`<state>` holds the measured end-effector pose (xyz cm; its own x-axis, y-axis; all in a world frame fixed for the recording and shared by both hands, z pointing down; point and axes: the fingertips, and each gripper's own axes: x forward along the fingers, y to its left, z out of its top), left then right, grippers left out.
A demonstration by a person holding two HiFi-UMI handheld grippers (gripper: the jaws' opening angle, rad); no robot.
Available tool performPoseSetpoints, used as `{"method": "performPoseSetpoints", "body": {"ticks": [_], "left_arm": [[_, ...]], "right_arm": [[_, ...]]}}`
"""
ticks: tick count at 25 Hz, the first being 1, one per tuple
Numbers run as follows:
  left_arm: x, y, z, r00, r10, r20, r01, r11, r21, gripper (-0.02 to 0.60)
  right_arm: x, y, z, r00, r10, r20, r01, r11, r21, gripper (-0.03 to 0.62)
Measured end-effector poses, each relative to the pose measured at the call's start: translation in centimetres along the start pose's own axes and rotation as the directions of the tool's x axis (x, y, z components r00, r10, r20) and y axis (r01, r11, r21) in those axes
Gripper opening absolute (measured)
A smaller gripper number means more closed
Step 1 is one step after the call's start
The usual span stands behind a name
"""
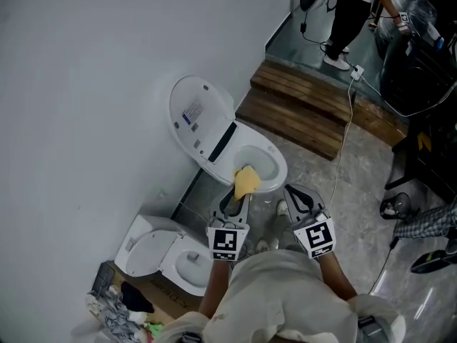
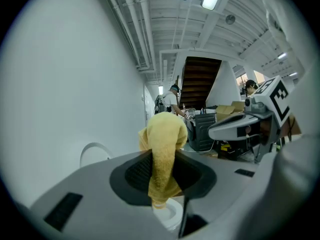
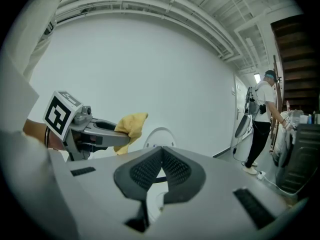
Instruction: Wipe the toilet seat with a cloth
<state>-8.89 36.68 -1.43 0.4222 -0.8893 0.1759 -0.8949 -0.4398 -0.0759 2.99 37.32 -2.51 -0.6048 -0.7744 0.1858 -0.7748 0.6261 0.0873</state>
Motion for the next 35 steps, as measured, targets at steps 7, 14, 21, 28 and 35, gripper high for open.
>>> {"method": "performPoseSetpoints", "body": {"ticks": [7,14,21,28,35], "left_arm": [[3.1,2.3,-0.3,0.998,0.063,-0.008,-0.063,0.998,-0.022,0.117],[8.3,4.9,-0.6,0.992,0.117,-0.047,-0.119,0.992,-0.036,0.117],[13.5,6.8,-1.9,0.979,0.174,-0.103,-0.181,0.982,-0.063,0.118],[17.7,9.2,-4.5,0.947,0.264,-0.184,-0.285,0.953,-0.101,0.118],[20.4,11.6,-9.2,0.914,0.305,-0.269,-0.345,0.931,-0.12,0.118]], "right_arm": [[4.0,-2.4,-0.7,0.999,0.047,0.026,-0.048,0.998,0.03,0.008],[9.5,-6.3,-0.7,0.993,0.117,0.02,-0.118,0.993,0.027,0.008],[14.5,-11.1,-2.7,0.984,0.18,-0.018,-0.178,0.981,0.074,0.008],[19.7,-14.3,-4.6,0.96,0.275,-0.049,-0.268,0.956,0.12,0.008],[23.7,-15.5,-7.3,0.935,0.347,-0.076,-0.335,0.931,0.143,0.008]]}}
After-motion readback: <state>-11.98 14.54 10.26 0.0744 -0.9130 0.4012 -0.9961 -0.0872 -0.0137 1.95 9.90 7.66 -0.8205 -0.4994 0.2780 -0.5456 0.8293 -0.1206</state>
